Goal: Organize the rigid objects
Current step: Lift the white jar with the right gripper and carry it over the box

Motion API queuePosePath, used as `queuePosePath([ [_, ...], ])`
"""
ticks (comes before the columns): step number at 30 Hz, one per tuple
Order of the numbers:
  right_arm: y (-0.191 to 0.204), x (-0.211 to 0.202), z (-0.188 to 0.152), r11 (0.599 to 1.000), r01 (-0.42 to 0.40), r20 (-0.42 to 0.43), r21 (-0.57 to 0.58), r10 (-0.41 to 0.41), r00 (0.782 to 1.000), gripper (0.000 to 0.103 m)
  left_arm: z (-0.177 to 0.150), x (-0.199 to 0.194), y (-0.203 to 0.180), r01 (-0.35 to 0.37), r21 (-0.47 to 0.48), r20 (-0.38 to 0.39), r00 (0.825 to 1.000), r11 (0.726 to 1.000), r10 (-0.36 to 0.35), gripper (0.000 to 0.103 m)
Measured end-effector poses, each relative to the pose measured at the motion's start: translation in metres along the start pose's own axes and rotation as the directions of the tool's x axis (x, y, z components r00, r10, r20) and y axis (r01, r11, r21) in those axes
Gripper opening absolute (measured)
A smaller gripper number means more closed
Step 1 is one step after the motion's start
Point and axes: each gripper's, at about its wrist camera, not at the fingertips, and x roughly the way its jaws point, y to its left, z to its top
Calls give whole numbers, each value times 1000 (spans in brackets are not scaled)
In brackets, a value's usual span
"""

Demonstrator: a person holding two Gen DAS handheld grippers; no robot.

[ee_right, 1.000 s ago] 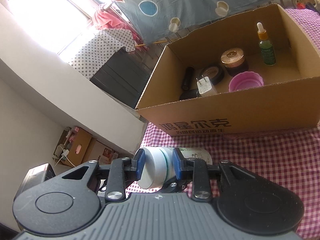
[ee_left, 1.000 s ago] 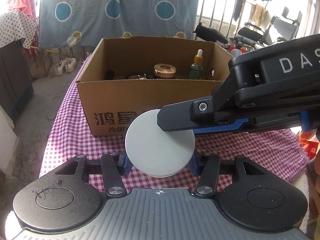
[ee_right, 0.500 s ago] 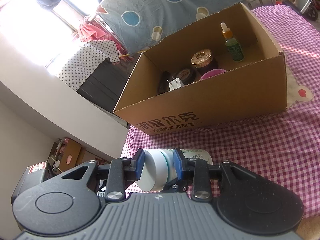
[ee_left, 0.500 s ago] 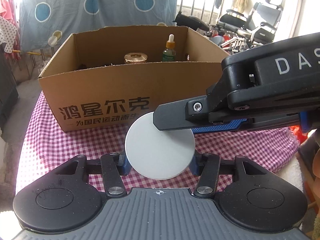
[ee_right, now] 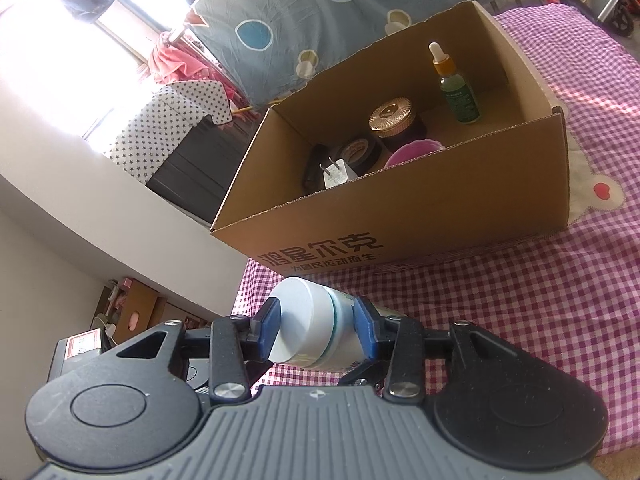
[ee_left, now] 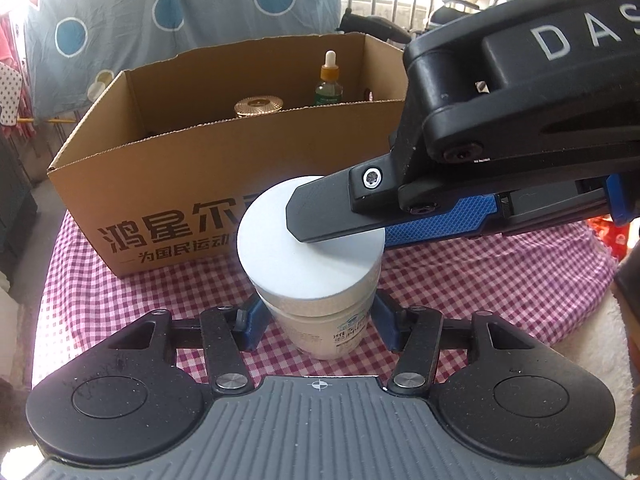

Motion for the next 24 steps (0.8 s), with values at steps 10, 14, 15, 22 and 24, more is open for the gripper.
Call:
queuePosePath([
  [10, -9, 4, 5, 1000, -23, 3, 19, 23, 1000, 44, 4, 4, -4, -6, -8, -5, 1000, 1000, 6, 54],
  [14, -8, 4, 5, 999, -26, 4, 20, 26, 1000, 44, 6, 1, -4, -10, -17, -3, 1000, 1000, 10, 53],
  [15, -8, 3, 6, 999, -27, 4, 19, 27, 1000, 44, 6, 0, -4, -11, -18, -1, 1000, 1000, 11, 53],
  [22, -2, -3, 5, 999, -43, 17, 7, 42, 999, 44, 7, -12, -5, -24, -16, 20, 1000, 1000, 24, 53],
  [24, 1, -6, 5, 999, -48, 24, -1, 48, 999, 44, 8, -16, -6, -28, -17, 28, 999, 999, 29, 53],
])
